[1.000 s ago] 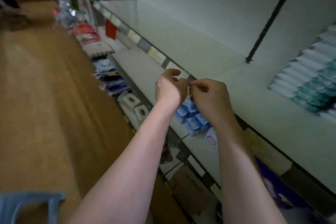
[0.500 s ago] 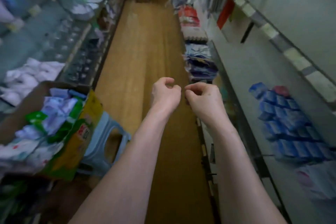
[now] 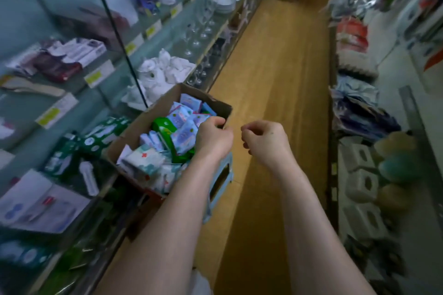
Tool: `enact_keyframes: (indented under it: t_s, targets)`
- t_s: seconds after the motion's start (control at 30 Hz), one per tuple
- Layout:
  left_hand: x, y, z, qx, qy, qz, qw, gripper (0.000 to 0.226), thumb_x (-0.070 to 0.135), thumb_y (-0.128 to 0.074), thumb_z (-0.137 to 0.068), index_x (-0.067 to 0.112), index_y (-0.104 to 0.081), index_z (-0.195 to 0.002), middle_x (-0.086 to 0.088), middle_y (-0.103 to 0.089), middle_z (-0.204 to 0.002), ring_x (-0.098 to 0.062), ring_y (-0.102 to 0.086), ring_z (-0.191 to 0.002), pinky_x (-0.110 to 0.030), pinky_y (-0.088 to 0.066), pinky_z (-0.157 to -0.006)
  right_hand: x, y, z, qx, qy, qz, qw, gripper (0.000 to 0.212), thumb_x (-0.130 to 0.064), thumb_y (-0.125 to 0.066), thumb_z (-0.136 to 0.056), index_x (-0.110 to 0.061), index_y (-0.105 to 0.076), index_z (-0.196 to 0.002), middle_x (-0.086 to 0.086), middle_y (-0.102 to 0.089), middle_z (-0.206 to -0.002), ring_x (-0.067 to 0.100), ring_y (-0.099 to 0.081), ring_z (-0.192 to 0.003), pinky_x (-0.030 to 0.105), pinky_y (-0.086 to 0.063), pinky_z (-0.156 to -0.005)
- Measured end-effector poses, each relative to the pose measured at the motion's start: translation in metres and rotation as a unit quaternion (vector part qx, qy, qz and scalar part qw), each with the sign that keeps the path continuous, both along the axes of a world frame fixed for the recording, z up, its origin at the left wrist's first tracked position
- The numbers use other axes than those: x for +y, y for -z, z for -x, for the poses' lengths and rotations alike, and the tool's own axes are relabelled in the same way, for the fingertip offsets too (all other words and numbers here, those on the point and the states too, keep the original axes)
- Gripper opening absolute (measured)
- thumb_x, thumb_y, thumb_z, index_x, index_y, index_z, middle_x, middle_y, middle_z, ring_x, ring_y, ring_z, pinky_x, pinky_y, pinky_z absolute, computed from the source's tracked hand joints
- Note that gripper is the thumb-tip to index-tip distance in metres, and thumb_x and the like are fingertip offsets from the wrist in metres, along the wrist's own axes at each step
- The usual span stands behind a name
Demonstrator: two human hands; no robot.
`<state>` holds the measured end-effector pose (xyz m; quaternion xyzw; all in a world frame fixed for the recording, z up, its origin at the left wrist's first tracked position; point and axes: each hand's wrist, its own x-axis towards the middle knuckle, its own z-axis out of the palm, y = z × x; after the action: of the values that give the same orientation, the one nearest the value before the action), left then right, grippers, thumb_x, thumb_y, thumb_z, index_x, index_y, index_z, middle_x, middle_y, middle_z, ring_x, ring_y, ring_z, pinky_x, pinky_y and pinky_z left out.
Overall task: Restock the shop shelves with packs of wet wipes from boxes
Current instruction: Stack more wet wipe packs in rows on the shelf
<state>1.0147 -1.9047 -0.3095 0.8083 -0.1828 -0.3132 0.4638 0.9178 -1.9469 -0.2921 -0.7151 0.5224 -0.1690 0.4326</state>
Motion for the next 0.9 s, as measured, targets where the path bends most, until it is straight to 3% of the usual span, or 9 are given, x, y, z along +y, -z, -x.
enact_keyframes:
  t_s: [0.13, 0.23, 0.37, 0.47, 0.57, 0.67, 0.8, 0.9]
  targets:
    - [0.022, 0.022, -0.057, 0.012, -0.027, -0.030, 0.999, 0.036, 0.015, -0.057, -0.089, 0.015, -0.058, -0.125, -0.005, -0.057, -0.131, -0.023, -0.054, -0.117, -0.026, -0.041, -0.092, 0.010, 0.019, -0.062, 0.008, -0.042, -0.016, 0.999, 0.017, -0.021, -0.056, -0.087, -0.029, -0.064, -0.074, 0.008, -0.071, -0.086, 0.029, -0.067, -0.087, 0.047, -0.056, -0.079]
    - [0.040, 0.041, -0.085, 0.034, -0.060, -0.054, 0.996, 0.038, 0.017, -0.056, -0.090, 0.015, -0.056, -0.128, -0.004, -0.056, -0.133, -0.024, -0.053, -0.118, -0.024, -0.038, -0.086, 0.015, 0.037, -0.097, 0.025, -0.084, -0.041, 0.995, 0.016, -0.021, -0.056, -0.090, -0.020, -0.072, -0.088, 0.007, -0.070, -0.087, 0.026, -0.065, -0.086, 0.044, -0.055, -0.080]
    - [0.058, 0.072, -0.115, 0.089, -0.121, -0.073, 0.986, 0.045, 0.016, -0.057, -0.089, 0.016, -0.052, -0.134, -0.006, -0.052, -0.138, -0.025, -0.053, -0.119, -0.030, -0.044, -0.094, 0.019, 0.064, -0.137, 0.040, -0.136, -0.062, 0.988, 0.019, -0.018, -0.058, -0.089, -0.012, -0.074, -0.096, 0.003, -0.063, -0.080, 0.027, -0.061, -0.083, 0.044, -0.053, -0.082]
    - [0.068, 0.092, -0.136, 0.139, -0.174, -0.081, 0.972, 0.046, 0.016, -0.057, -0.089, 0.018, -0.051, -0.135, -0.005, -0.050, -0.140, -0.026, -0.051, -0.120, -0.031, -0.043, -0.098, 0.017, 0.087, -0.160, 0.064, -0.179, -0.103, 0.976, 0.024, -0.015, -0.056, -0.091, -0.009, -0.071, -0.109, 0.008, -0.067, -0.094, 0.027, -0.061, -0.089, 0.037, -0.049, -0.083]
    - [0.074, 0.110, -0.153, 0.220, -0.247, -0.070, 0.941, 0.043, 0.013, -0.057, -0.090, 0.019, -0.054, -0.133, -0.007, -0.052, -0.133, -0.026, -0.054, -0.106, -0.029, -0.046, -0.083, 0.014, 0.107, -0.177, 0.085, -0.203, -0.138, 0.966, 0.029, -0.012, -0.055, -0.092, -0.009, -0.066, -0.118, 0.010, -0.066, -0.116, 0.027, -0.061, -0.103, 0.036, -0.049, -0.089]
    - [0.075, 0.131, -0.167, 0.266, -0.298, -0.065, 0.914, 0.040, 0.012, -0.058, -0.089, 0.018, -0.055, -0.129, -0.008, -0.053, -0.131, -0.028, -0.053, -0.111, -0.040, -0.049, -0.093, 0.008, 0.130, -0.192, 0.108, -0.221, -0.165, 0.955, 0.031, -0.013, -0.055, -0.092, -0.010, -0.063, -0.122, 0.010, -0.064, -0.119, 0.027, -0.061, -0.104, 0.034, -0.048, -0.088]
    - [0.077, 0.156, -0.171, 0.321, -0.325, -0.074, 0.886, 0.033, 0.014, -0.057, -0.090, 0.013, -0.056, -0.123, -0.009, -0.057, -0.121, -0.027, -0.055, -0.102, -0.032, -0.046, -0.073, 0.006, 0.163, -0.207, 0.133, -0.244, -0.213, 0.937, 0.040, -0.013, -0.054, -0.093, -0.013, -0.053, -0.134, 0.011, -0.061, -0.117, 0.026, -0.057, -0.077, 0.037, -0.047, -0.069]
    - [0.079, 0.172, -0.170, 0.349, -0.340, -0.076, 0.870, 0.028, 0.014, -0.059, -0.089, 0.011, -0.059, -0.118, -0.008, -0.062, -0.109, -0.022, -0.059, -0.088, -0.029, -0.044, -0.065, 0.009, 0.187, -0.217, 0.159, -0.251, -0.237, 0.925, 0.047, -0.016, -0.055, -0.093, -0.015, -0.046, -0.139, 0.012, -0.057, -0.127, 0.031, -0.061, -0.097, 0.040, -0.051, -0.081]
